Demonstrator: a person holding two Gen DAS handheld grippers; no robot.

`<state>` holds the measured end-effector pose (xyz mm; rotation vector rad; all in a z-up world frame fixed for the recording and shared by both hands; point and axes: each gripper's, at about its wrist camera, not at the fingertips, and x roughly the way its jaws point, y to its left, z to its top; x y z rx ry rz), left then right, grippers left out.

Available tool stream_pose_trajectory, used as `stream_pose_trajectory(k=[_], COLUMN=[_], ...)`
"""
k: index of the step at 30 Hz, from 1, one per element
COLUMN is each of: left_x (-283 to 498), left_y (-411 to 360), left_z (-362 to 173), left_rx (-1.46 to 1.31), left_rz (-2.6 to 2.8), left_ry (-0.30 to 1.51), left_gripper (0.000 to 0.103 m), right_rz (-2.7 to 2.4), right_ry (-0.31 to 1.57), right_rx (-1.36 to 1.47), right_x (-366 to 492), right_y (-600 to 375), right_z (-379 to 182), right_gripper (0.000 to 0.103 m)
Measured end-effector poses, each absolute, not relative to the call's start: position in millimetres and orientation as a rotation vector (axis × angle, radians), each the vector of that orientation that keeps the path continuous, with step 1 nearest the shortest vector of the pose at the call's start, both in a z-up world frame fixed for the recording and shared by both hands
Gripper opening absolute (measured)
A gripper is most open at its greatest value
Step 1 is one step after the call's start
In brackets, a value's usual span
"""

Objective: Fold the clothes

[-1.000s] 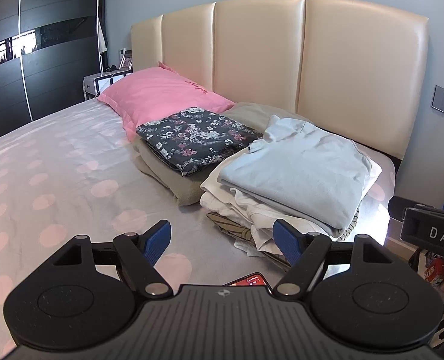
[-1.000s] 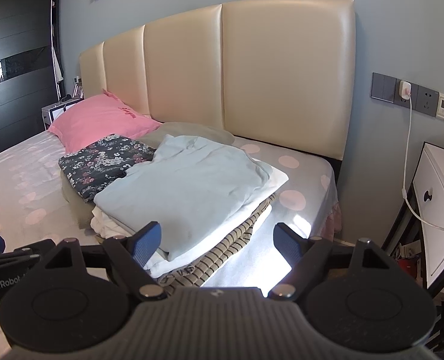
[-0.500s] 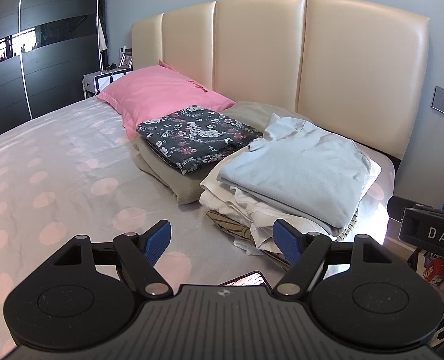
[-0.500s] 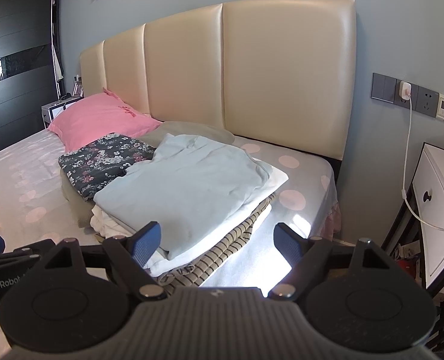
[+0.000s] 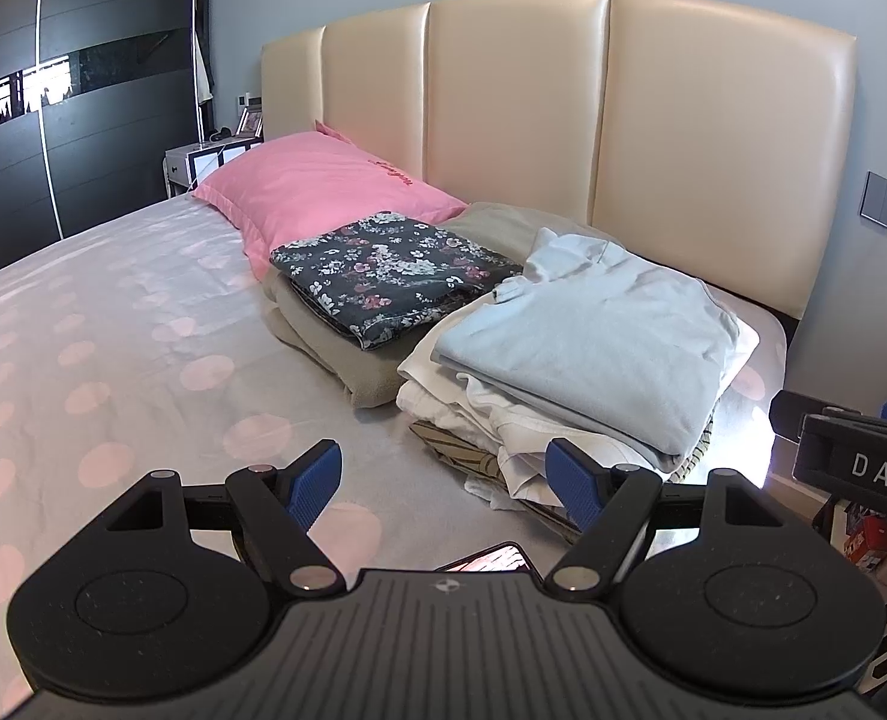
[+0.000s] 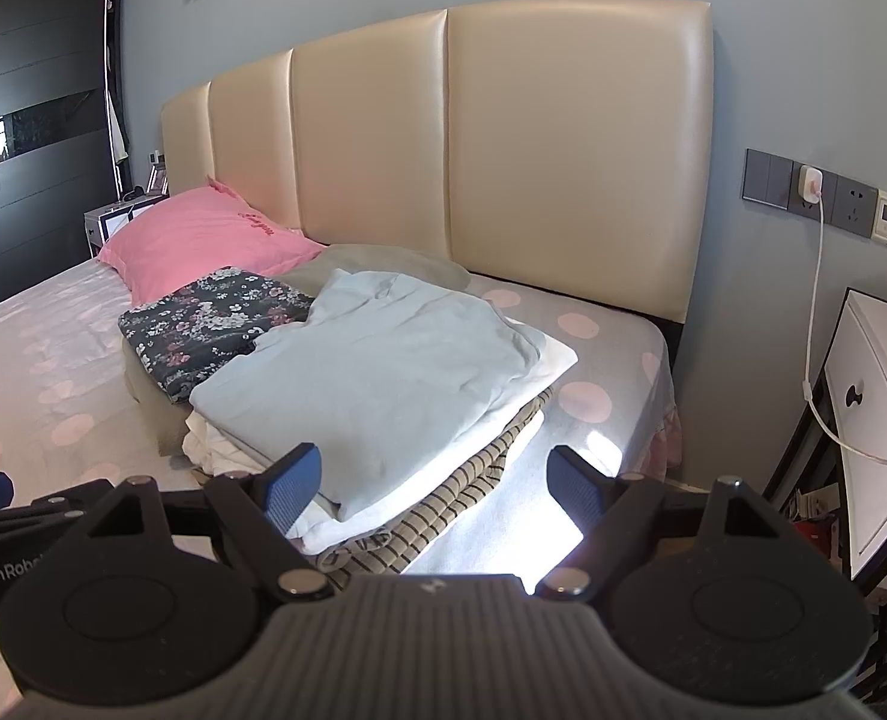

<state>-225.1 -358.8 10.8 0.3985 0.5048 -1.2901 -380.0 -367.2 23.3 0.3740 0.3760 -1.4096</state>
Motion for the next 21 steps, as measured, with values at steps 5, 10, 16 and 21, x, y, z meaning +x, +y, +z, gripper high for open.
stream_pose_trajectory(k=[5,10,16,21], left_x=[-225,-224,-224,-223], left_y=[-359,-356,-354,-352], left_z=[11,13,14,15], left_rx=[0.386,0.363,0.347,0.329], left_rz=[-1.289,-1.298,-1.303,-1.318], left_ry=[0.486,0.461,0.441,0.43], left_gripper=[0.074,0.074,0.074,0.074], right_rz=[-1.413,-1.403,-1.405,-1.406], right_ry=[0.368,0.37,0.367,0.367], right_rx=[0.286,0.252,0.255,0.255], right_x=[-373,-368,-368,-368], right_y=[-359,-354,-354,-354], right_z=[25,26,27,27], right_gripper=[0.084,0.084,0.084,0.084])
